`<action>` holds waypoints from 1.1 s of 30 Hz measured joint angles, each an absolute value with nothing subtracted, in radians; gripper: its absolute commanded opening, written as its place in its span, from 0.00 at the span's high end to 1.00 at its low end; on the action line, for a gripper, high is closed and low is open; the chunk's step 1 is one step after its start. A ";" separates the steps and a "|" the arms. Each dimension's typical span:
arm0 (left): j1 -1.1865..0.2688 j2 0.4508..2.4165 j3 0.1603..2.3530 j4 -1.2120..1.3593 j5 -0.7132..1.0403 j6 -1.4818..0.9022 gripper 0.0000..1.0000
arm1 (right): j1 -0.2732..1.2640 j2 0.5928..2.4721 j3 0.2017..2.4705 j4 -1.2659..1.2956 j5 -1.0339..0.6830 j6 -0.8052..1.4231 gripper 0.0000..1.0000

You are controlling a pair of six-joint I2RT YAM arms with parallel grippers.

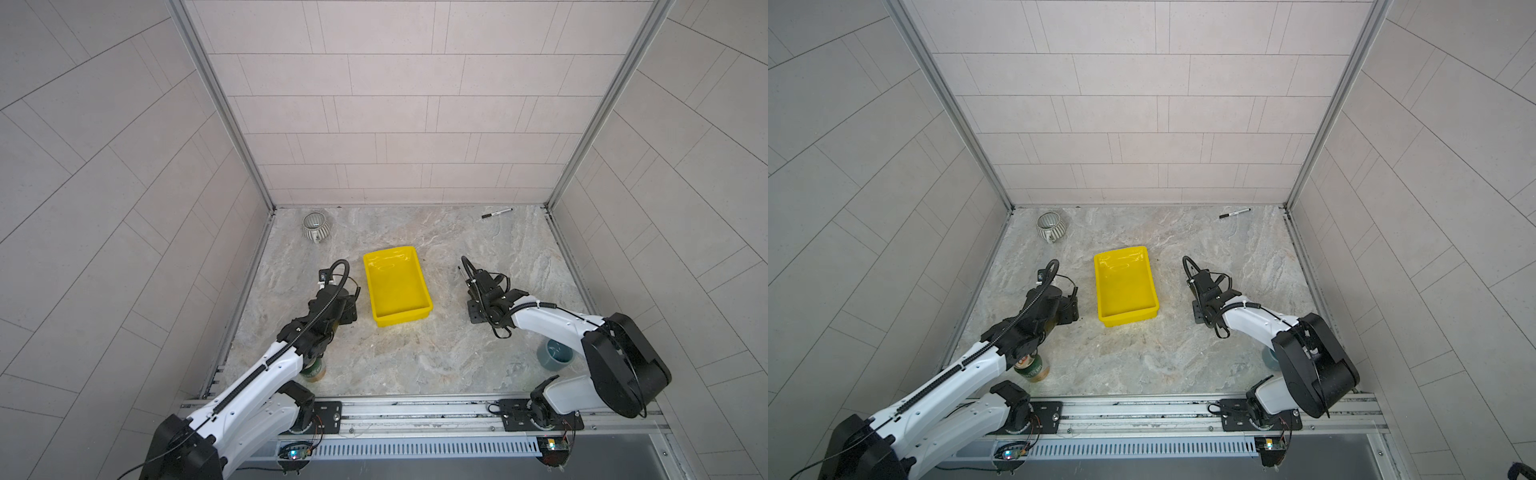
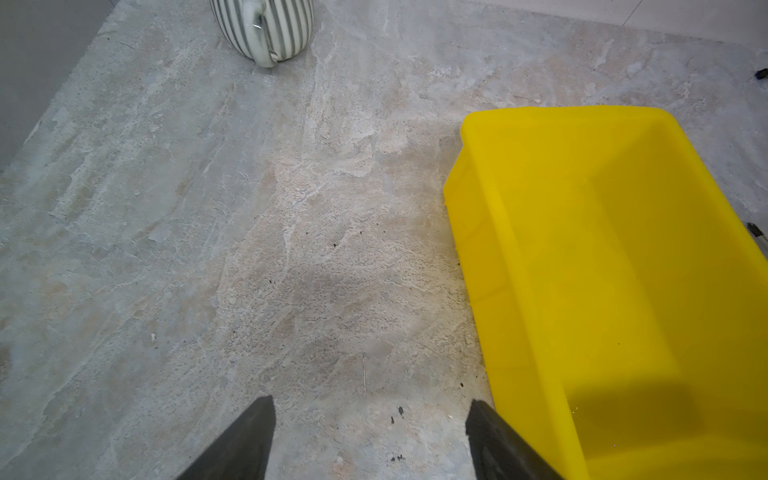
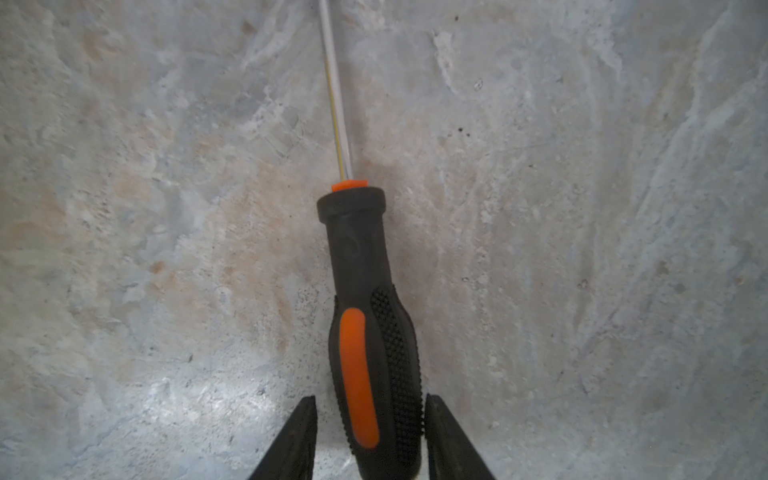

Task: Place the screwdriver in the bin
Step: 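Move the right gripper over the black-and-orange screwdriver while the left arm lifts slightly, then close the right gripper on the screwdriver handle and lift it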

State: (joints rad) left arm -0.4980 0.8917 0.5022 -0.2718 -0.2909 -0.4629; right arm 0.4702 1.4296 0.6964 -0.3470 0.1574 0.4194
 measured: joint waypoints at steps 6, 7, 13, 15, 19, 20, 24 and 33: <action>-0.498 0.886 0.498 -0.265 -0.293 -0.463 0.22 | 0.470 1.458 0.714 -0.358 0.157 0.419 0.53; -0.498 0.886 0.498 -0.265 -0.294 -0.463 0.22 | 0.470 1.465 0.718 -0.359 0.157 0.419 0.54; -0.498 0.881 0.497 -0.264 -0.295 -0.463 0.21 | 0.470 1.493 0.738 -0.373 0.162 0.418 0.59; -0.498 0.872 0.493 -0.262 -0.297 -0.464 0.21 | 0.470 1.493 0.739 -0.376 0.165 0.418 0.65; -0.498 0.869 0.491 -0.262 -0.300 -0.464 0.21 | 0.470 1.493 0.740 -0.379 0.167 0.420 0.72; -0.498 0.868 0.490 -0.262 -0.302 -0.466 0.21 | 0.470 1.493 0.740 -0.380 0.168 0.420 0.78; -0.498 0.868 0.490 -0.262 -0.307 -0.470 0.21 | 0.470 1.492 0.741 -0.384 0.175 0.423 0.86; -0.498 0.852 0.489 -0.269 -0.340 -0.483 0.21 | 0.471 1.346 0.725 -0.454 0.164 0.447 0.95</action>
State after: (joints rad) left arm -0.4980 0.8524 0.4889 -0.2687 -0.3401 -0.4828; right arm 0.4713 1.3457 0.7250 -0.4538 0.1642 0.4469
